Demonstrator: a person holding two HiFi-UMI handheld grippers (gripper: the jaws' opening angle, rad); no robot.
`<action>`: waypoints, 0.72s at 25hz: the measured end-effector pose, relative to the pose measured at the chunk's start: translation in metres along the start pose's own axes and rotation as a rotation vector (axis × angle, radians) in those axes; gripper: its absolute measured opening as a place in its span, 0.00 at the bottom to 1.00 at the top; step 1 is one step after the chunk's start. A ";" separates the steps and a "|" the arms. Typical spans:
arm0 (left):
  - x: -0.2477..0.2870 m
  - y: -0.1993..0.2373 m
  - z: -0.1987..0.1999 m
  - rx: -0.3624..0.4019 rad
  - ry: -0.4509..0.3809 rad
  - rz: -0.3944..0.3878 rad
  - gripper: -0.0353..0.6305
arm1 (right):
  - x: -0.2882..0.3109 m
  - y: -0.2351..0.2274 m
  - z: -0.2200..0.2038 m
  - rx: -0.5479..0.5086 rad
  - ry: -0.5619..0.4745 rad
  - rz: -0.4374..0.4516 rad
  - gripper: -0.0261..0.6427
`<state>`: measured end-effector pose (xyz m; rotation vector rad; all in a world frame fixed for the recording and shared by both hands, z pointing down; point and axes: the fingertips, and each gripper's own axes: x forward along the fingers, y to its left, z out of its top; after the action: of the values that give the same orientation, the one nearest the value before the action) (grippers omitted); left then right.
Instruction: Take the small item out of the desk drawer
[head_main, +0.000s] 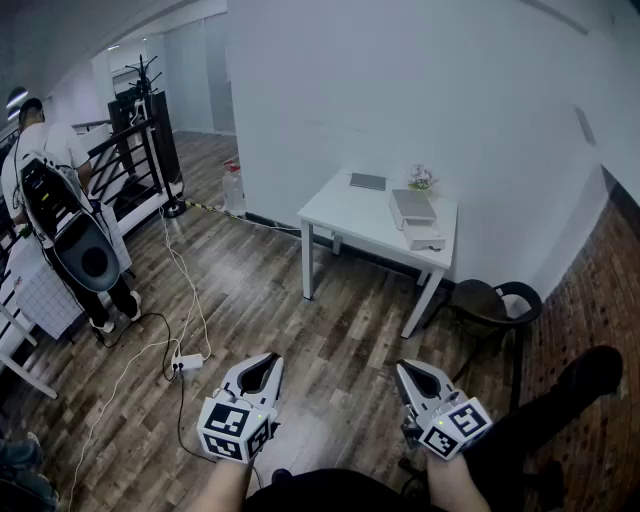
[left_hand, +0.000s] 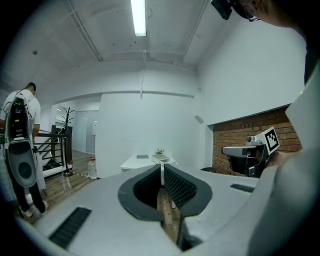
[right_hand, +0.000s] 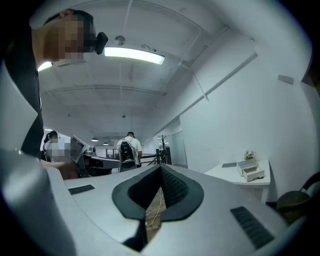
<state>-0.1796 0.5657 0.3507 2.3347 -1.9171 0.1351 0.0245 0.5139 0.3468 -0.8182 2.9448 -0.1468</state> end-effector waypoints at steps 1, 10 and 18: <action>-0.001 -0.002 -0.004 -0.007 0.004 -0.004 0.08 | 0.001 0.002 -0.001 0.003 0.001 -0.001 0.04; -0.008 0.007 -0.022 -0.015 0.034 -0.005 0.07 | 0.016 0.033 -0.001 0.014 -0.005 0.051 0.04; -0.017 0.035 -0.014 -0.048 0.019 -0.022 0.07 | 0.039 0.051 -0.016 0.040 0.033 0.048 0.05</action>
<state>-0.2176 0.5777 0.3631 2.3151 -1.8643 0.1078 -0.0362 0.5382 0.3548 -0.7466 2.9788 -0.2168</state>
